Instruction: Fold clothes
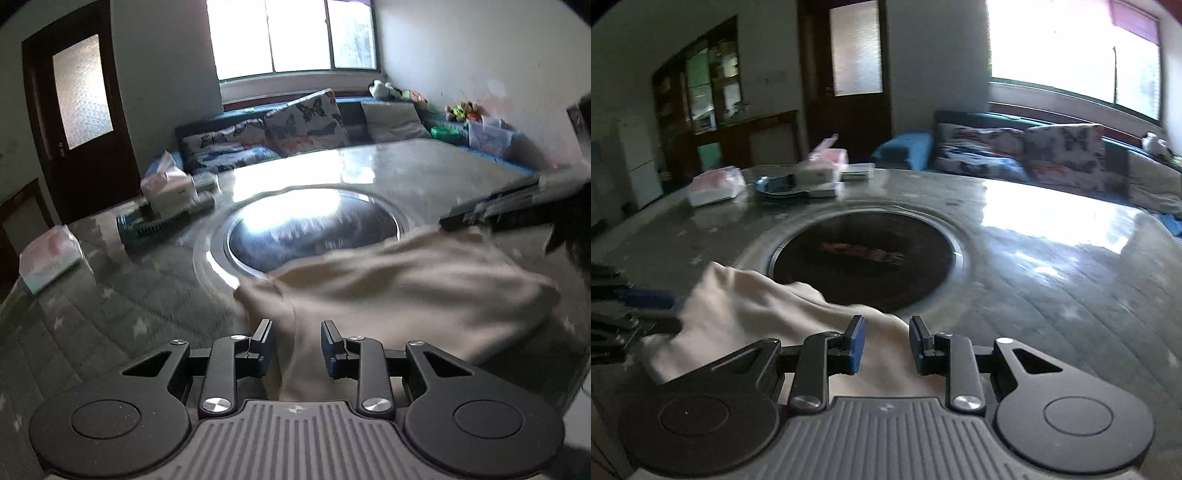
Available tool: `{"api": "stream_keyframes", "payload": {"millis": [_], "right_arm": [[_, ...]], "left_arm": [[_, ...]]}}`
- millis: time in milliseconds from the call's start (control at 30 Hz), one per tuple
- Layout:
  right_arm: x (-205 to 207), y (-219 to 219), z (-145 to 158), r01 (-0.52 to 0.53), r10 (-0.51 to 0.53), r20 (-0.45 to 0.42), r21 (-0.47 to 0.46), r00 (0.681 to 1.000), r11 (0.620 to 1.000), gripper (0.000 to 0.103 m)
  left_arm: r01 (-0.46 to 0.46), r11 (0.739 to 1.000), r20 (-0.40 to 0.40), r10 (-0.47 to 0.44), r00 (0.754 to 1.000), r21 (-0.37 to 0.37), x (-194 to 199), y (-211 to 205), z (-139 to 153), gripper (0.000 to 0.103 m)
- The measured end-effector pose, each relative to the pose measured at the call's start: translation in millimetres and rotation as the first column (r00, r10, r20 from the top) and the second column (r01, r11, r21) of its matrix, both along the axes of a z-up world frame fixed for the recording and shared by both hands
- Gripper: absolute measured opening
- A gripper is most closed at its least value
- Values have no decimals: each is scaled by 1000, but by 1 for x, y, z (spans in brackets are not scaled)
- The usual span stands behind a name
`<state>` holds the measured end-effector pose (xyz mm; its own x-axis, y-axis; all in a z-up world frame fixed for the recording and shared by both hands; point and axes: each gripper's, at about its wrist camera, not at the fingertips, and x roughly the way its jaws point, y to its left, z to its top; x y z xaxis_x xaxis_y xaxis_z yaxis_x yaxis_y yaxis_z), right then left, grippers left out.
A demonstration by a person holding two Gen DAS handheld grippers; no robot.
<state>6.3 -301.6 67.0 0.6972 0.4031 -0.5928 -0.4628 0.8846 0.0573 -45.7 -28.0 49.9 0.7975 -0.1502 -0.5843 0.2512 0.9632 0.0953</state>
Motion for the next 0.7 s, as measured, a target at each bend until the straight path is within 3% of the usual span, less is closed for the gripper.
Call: {"api": "stream_keyframes", "payload": {"millis": [300,467,700], "right_arm": [[47,22,-8,-2,2,-108,-2,994,1000,26],[59,31,-21,-43,31,-176,-63,984,997,26],[64,38,-24,-90,71,-174,-102,982,991,26]], "left_arm": [[41,999,-6,-41,999,4,47,-25,8,31],[56,998,-62,-57,996,-21,79,-33,4,31],[88,996,-179,-88,980,-7,104,-34,-21,37]]}}
